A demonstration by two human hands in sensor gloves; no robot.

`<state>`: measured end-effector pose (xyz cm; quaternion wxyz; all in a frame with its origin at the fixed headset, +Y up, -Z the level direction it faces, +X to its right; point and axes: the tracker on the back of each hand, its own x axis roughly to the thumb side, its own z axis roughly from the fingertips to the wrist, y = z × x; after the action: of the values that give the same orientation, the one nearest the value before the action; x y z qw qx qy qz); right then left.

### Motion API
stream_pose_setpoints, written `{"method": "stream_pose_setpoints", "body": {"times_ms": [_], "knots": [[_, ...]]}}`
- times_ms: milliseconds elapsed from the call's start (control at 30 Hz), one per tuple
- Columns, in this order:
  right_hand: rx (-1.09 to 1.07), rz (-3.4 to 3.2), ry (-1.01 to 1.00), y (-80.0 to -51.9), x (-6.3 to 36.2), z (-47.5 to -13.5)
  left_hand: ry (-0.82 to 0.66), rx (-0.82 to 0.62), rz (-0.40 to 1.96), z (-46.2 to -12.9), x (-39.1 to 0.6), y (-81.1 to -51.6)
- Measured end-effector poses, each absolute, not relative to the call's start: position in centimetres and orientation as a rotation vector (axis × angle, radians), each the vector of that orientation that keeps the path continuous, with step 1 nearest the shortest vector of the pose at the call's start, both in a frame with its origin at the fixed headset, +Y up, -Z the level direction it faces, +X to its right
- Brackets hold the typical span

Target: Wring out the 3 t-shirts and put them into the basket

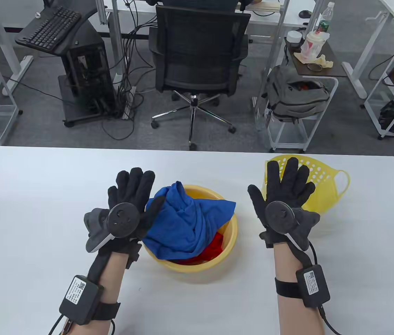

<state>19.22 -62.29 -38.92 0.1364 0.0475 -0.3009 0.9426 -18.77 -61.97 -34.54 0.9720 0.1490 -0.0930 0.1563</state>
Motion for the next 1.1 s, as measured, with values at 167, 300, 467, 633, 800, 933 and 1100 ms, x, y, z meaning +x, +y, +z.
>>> {"method": "stream_pose_setpoints", "body": {"times_ms": [167, 300, 467, 633, 800, 933, 1100], "knots": [[0.145, 2.683, -0.889, -61.7, 19.2, -38.5, -0.193, 0.293, 0.304, -34.4, -18.5, -62.1], [0.167, 2.648, -0.898, -61.0, 18.9, -38.0, -0.194, 0.270, 0.310, -34.5, -18.3, -62.4], [0.172, 2.615, -0.941, -60.2, 18.6, -37.4, -0.219, 0.220, 0.325, -35.2, -17.5, -63.3], [0.173, 2.571, -0.946, -59.9, 18.8, -37.0, -0.247, 0.134, 0.406, -35.9, -16.0, -63.3], [0.198, 2.530, -0.945, -59.4, 18.7, -36.5, -0.219, -0.039, 0.306, -39.6, -14.2, -62.4], [0.209, 2.494, -0.956, -59.1, 18.4, -36.2, -0.154, -0.239, 0.122, -43.4, -13.5, -63.6], [0.225, 2.487, -0.943, -59.1, 18.3, -36.2, -0.101, -0.378, 0.231, -45.3, -13.5, -65.9]]}}
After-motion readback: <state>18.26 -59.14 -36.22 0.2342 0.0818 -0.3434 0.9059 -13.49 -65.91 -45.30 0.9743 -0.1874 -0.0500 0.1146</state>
